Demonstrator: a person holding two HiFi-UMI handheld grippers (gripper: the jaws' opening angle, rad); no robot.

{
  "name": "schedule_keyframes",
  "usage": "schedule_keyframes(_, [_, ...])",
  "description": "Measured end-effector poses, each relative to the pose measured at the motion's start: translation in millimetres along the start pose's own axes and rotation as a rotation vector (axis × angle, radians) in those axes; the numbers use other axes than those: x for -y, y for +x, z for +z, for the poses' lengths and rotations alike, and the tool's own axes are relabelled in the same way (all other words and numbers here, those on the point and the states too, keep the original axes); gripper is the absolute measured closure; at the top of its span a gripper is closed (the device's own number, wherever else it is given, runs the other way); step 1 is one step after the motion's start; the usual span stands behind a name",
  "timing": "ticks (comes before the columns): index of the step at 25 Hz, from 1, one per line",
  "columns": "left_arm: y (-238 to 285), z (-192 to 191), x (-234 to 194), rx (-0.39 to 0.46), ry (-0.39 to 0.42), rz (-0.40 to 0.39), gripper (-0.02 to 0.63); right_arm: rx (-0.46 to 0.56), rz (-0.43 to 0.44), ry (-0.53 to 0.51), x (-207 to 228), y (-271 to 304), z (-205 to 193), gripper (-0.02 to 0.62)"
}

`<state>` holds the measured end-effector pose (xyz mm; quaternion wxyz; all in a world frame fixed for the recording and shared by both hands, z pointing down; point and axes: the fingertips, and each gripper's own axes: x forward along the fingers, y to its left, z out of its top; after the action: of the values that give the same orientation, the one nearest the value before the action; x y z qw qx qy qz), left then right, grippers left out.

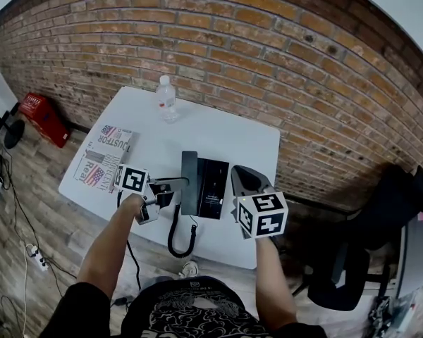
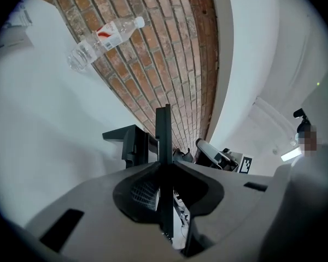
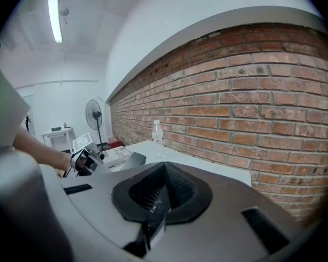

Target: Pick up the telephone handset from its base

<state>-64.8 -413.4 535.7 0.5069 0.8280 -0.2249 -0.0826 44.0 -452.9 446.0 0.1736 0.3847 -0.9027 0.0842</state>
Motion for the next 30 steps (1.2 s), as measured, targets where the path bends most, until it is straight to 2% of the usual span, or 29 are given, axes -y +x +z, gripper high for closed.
schedule_keyframes(4, [-16.4, 3.5, 13.5, 0.033, 0.053, 0.043, 0.532, 0.011, -0.005, 0.005, -11.4, -8.8, 2.7, 0.597])
schedule_keyframes(8, [-25.3, 9.9, 40.7, 0.076, 0.094, 0.008, 0.532, 0.023, -0.022, 0.009, -20.8, -22.0, 6.2, 0.597])
schedule_keyframes(13, [-43.4, 17.0, 63.9, 0.128, 0.128, 0.040, 0.532, 0.040, -0.066, 0.023, -34.7, -43.2, 8.2, 0.597])
schedule_keyframes(16, [-52.0, 18.3, 83.5, 0.157, 0.149, 0.012, 0.532, 0.046, -0.093, 0.024, -46.4, -57.7, 8.2, 0.597])
schedule_keyframes(20, [-64.9, 11.3, 102.6, 0.168, 0.167, 0.023, 0.532, 0.063, -0.136, 0.025, -58.5, -80.2, 9.4, 0.597])
schedule_keyframes(27, [-91.5, -9.8, 145.5, 0.213, 0.224, -0.042, 0.532, 0.086, -0.194, 0.033, -91.2, -120.9, 4.9, 0.597])
schedule_keyframes(30, [-103.6, -20.4, 158.4, 0.228, 0.238, -0.038, 0.532, 0.094, -0.211, 0.029, -104.8, -138.2, 4.6, 0.597])
